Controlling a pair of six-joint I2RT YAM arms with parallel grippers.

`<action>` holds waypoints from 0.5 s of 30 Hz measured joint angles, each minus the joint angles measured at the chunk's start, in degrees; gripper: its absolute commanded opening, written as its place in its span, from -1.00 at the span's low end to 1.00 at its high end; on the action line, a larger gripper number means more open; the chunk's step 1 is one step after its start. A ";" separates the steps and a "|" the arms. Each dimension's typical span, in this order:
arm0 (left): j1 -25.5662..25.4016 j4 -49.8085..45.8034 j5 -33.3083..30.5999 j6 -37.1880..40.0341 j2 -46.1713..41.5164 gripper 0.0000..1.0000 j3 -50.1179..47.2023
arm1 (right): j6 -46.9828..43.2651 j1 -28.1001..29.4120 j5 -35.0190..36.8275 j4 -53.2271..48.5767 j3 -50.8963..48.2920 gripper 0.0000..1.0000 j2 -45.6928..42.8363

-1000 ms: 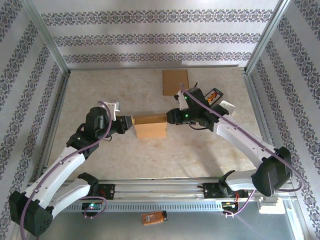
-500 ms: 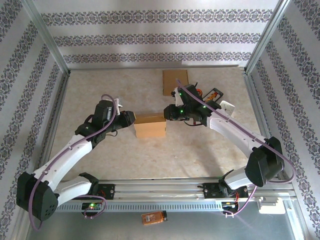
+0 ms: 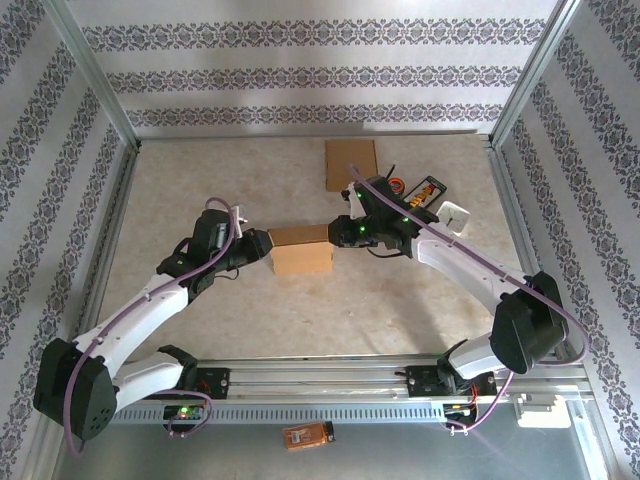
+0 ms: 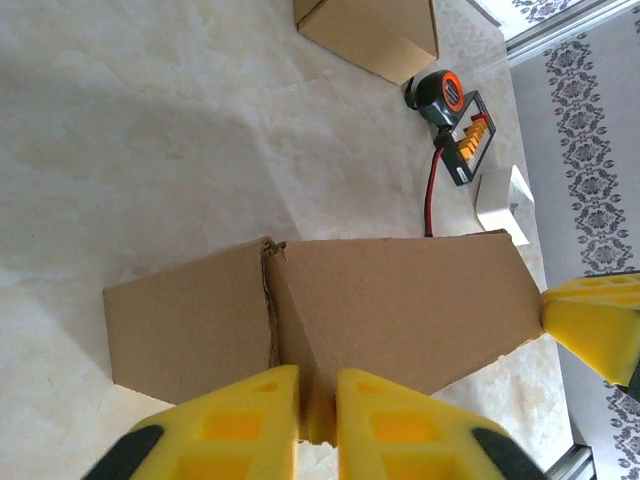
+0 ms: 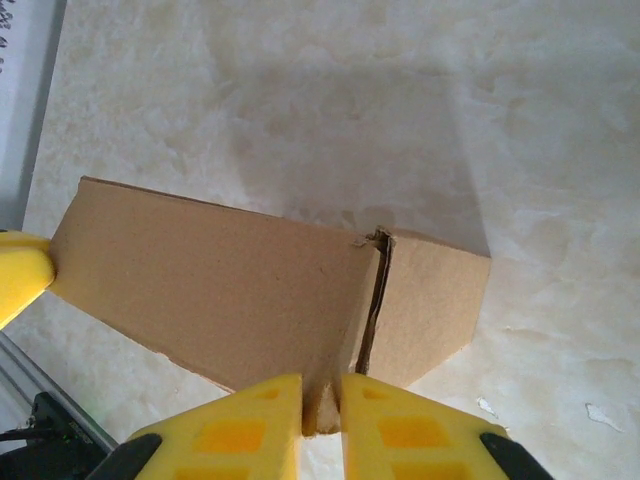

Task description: Fold the paper box

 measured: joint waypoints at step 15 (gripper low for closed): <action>0.44 -0.57 -5.44 2.10 -3.50 0.11 0.76 | -0.07 -1.20 0.24 -0.85 3.39 -0.30 0.37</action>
